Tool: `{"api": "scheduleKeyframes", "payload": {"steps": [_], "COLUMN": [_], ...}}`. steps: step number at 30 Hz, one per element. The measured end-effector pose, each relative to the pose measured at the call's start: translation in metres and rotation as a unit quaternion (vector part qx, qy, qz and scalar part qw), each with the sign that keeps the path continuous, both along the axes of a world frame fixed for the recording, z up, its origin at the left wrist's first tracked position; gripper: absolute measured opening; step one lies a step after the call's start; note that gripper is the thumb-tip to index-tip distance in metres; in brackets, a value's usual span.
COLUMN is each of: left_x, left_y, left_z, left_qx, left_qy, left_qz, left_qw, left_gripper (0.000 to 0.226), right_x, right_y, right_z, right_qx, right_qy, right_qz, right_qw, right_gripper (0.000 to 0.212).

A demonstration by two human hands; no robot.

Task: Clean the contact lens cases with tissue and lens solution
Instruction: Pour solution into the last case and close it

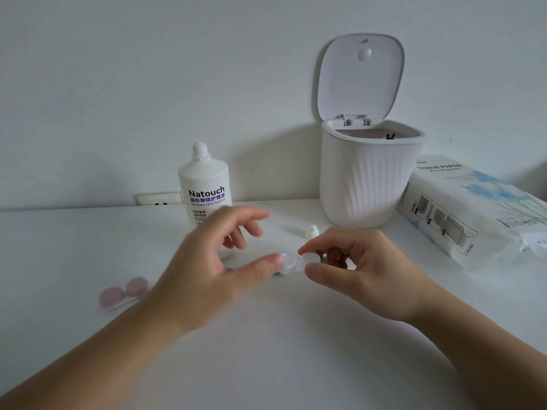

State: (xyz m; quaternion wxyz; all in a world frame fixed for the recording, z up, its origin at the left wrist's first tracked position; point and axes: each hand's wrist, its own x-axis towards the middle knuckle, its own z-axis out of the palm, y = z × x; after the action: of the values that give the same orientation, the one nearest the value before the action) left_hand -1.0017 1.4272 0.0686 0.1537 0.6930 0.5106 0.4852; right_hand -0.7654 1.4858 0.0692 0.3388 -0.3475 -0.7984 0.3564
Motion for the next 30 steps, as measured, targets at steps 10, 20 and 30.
{"api": "scheduleKeyframes", "payload": {"steps": [10,20,30], "left_x": [0.006,0.004,0.004], "left_y": [0.002,0.004,0.003], "left_z": [-0.007,-0.006,-0.005], "left_qx": [-0.124,-0.143,-0.186], "left_qy": [-0.001,-0.039,-0.053], "left_qz": [-0.061,-0.081,-0.098], "left_qw": [0.990,0.986,0.976], "left_gripper": [0.025,0.030,0.019], "right_x": [0.000,0.004,0.003], "right_y": [-0.001,0.011,0.024], "right_z": [0.000,-0.001,-0.016], "right_qx": [0.005,0.048,0.069], "right_qy": [-0.007,0.003,-0.257], "right_qz": [0.025,-0.084,-0.154], "right_qw": [1.000,0.995,0.951], "right_gripper": [0.014,0.008,0.052]}}
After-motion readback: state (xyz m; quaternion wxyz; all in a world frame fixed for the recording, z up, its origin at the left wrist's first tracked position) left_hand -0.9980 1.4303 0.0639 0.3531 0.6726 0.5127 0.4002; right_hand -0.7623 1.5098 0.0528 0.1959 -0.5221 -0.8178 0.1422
